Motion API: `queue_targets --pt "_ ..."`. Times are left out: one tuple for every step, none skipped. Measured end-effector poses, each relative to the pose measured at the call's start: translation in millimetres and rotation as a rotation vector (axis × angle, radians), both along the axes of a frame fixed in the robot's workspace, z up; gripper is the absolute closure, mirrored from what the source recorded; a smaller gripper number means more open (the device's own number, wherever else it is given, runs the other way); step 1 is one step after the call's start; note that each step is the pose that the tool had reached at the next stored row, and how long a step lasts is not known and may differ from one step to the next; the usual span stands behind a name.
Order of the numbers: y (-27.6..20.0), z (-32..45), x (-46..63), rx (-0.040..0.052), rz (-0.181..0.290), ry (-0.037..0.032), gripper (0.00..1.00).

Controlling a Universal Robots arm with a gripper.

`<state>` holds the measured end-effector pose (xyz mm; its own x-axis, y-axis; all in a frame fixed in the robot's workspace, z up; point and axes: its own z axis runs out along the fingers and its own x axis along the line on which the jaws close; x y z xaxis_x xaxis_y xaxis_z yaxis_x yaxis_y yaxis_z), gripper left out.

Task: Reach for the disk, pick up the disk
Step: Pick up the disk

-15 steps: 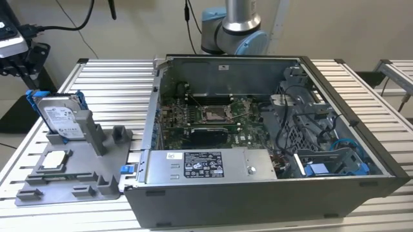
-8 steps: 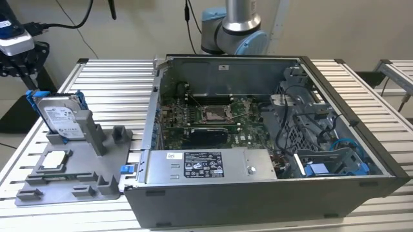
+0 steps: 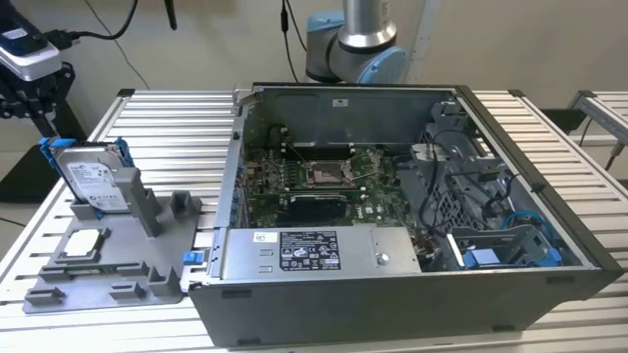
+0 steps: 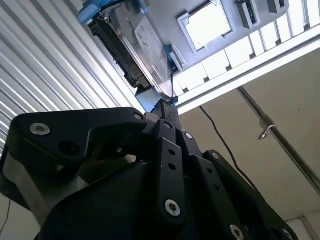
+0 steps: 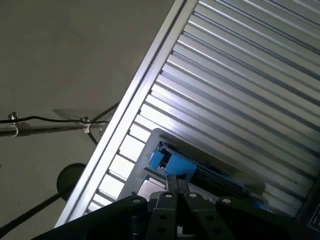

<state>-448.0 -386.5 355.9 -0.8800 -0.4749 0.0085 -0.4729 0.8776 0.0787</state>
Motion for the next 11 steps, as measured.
queue_targets --pt "0.0 0.0 0.0 0.0 0.018 0.0 1.0" --pt "0.0 0.0 0.0 0.0 0.036 0.0 1.0" --pt "0.0 0.0 0.0 0.0 0.056 0.0001 1.0" --pt "0.0 0.0 0.0 0.0 0.074 0.0001 1.0" --pt "0.0 0.0 0.0 0.0 0.092 0.0 1.0" --pt "0.1 0.0 0.0 0.0 0.11 -0.0001 1.0" --pt "0.1 0.0 0.0 0.0 0.128 -0.0002 1.0" --pt "0.0 0.0 0.0 0.0 0.146 -0.0002 1.0" --pt "0.0 0.0 0.0 0.0 0.164 -0.0002 1.0" --pt "0.0 0.0 0.0 0.0 0.183 -0.0001 1.0" --pt "0.0 0.0 0.0 0.0 0.2 -0.0002 1.0"
